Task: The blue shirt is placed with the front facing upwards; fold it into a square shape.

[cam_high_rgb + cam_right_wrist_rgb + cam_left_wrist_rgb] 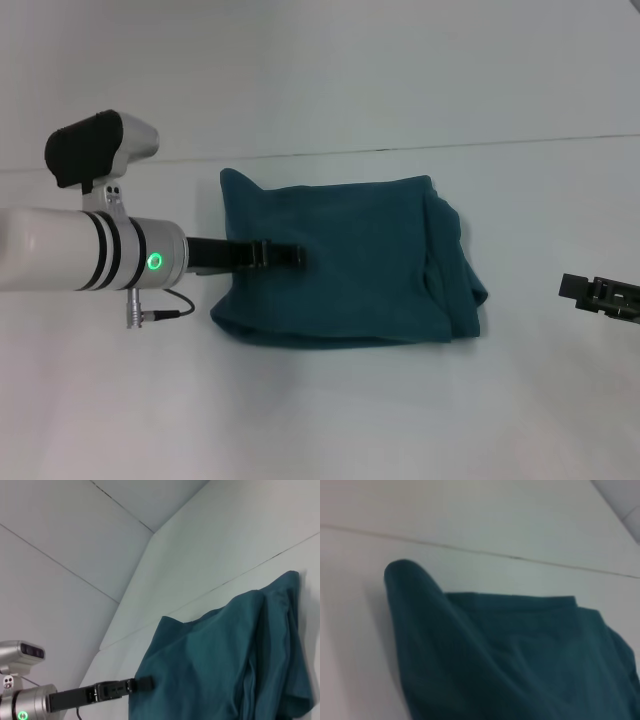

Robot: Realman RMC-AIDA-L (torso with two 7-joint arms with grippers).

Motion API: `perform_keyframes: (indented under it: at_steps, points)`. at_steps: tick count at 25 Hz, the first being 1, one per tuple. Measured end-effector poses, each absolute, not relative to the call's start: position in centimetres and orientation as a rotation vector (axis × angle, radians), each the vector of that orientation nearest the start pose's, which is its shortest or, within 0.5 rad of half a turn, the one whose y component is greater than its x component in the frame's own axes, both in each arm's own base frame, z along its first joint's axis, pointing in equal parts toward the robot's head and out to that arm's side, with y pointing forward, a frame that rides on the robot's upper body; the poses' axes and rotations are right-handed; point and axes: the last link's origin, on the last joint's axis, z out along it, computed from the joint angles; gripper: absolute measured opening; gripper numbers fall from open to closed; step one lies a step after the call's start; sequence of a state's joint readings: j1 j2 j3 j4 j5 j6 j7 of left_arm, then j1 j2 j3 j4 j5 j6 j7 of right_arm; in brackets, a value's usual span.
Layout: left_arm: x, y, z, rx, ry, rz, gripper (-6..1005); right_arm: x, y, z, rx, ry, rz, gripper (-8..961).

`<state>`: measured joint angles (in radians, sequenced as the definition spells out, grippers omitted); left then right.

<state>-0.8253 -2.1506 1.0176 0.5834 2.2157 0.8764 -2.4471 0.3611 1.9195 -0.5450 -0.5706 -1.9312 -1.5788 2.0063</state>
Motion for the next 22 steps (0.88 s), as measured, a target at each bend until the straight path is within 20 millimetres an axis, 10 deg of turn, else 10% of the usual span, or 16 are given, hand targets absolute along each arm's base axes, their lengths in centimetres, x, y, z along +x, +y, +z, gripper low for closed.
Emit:
perform_keyframes:
  at_steps: [22]
  points:
    - [-18.5, 40.9, -6.2, -2.369, -1.533, -0.347, 268, 34.6, 29.5, 7.4, -2.146, 1.644, 0.907, 915]
